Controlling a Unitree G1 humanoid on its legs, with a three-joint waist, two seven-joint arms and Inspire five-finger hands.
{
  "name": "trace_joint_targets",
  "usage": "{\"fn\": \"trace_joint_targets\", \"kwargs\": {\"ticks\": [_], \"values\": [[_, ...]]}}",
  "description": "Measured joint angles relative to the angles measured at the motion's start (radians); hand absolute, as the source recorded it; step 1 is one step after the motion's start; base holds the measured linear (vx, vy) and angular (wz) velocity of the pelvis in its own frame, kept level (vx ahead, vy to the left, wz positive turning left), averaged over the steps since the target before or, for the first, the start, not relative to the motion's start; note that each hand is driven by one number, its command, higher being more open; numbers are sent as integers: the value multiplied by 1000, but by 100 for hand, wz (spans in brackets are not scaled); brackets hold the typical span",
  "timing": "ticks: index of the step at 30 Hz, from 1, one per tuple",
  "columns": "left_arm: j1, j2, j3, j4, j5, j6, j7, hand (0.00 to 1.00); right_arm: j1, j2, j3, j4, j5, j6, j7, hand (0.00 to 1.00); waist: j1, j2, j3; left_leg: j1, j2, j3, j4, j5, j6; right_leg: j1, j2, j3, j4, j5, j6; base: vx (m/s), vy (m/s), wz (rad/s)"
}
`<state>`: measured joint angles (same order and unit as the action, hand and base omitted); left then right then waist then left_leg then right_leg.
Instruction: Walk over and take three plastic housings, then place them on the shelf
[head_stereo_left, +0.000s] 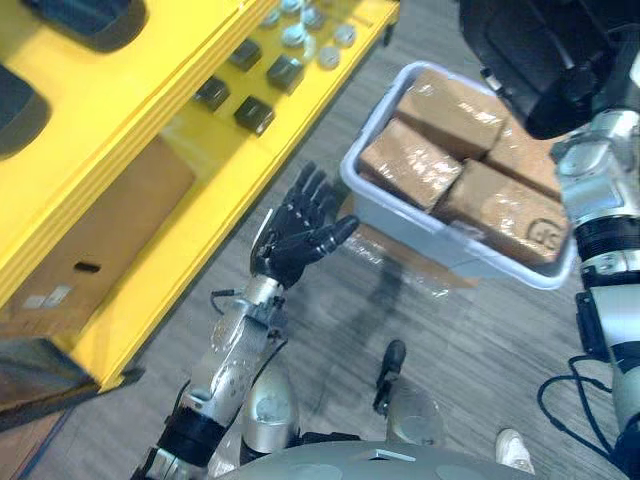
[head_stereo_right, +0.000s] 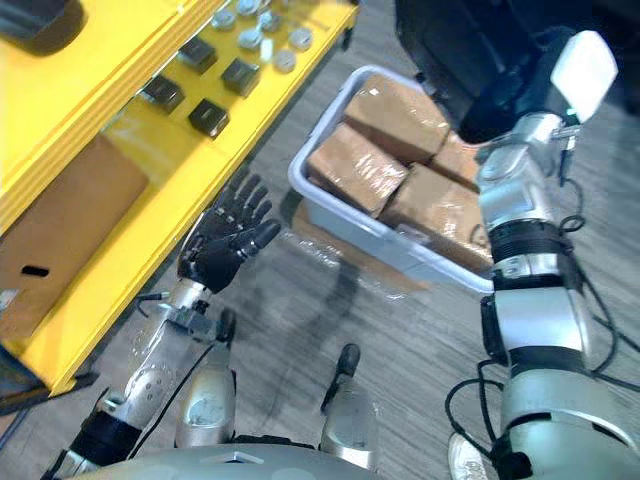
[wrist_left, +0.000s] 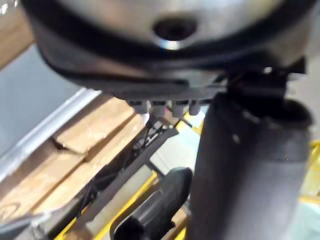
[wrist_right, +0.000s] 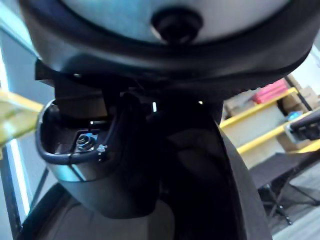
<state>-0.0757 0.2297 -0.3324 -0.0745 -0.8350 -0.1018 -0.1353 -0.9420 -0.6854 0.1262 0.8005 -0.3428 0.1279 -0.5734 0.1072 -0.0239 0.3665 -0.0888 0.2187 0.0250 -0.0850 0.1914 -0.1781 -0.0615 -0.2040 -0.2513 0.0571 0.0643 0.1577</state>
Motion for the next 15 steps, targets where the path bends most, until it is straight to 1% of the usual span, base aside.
{"fn": "trace_joint_targets", "kwargs": {"ticks": [1,2,3,5,8,9,11,12,15], "values": [[-38,-11,-5,33,-36,26,14,100,33,24,-23,-33,-22,-14,-2,0,-10,-15,-24,6,4,18,0,0,0,6,6,8,-14,8,-1,51,-21,-22],[-56,-19,-4,51,-51,39,23,100,45,33,-30,-44,-39,-23,-4,0,-14,-20,-29,14,5,27,0,0,0,13,7,12,-22,11,-1,46,-13,-18],[-93,-37,-3,88,-76,58,46,100,69,41,-38,-74,-53,-47,-5,0,-25,-24,-33,31,5,40,0,0,0,34,9,14,-37,19,0,21,-4,-13],[-140,-58,4,141,-107,69,80,100,81,70,-40,-113,-80,-72,-6,0,-48,-23,-56,44,10,68,-1,-3,0,46,15,24,-65,32,-3,-3,-1,-22],[-218,-86,14,196,-138,85,125,100,130,85,-53,-202,-80,-106,-14,0,-63,-22,-73,64,21,94,-1,-4,-2,64,27,41,-98,53,-8,-14,-18,-24],[-237,-92,16,213,-149,86,139,100,153,105,-72,-229,-80,-117,-25,0,-72,-21,-85,66,24,95,-2,-6,-4,66,30,40,-100,53,-8,-26,-29,-9],[-255,-102,20,228,-172,86,153,100,190,142,-95,-270,-79,-125,-44,0,-88,-22,-110,69,26,102,-2,-9,-7,67,33,41,-103,54,-9,-21,-21,-11],[-271,-111,18,231,-188,85,153,100,226,168,-111,-308,-76,-138,-67,0,-91,-22,-123,84,27,117,-2,-14,-8,74,33,53,-109,57,-9,-7,-6,-20],[-291,-134,2,231,-188,82,153,100,297,203,-120,-370,-73,-156,-89,0,-101,-22,-148,101,27,131,-2,-23,-11,83,32,63,-114,58,-8,-10,-6,-16]]}}
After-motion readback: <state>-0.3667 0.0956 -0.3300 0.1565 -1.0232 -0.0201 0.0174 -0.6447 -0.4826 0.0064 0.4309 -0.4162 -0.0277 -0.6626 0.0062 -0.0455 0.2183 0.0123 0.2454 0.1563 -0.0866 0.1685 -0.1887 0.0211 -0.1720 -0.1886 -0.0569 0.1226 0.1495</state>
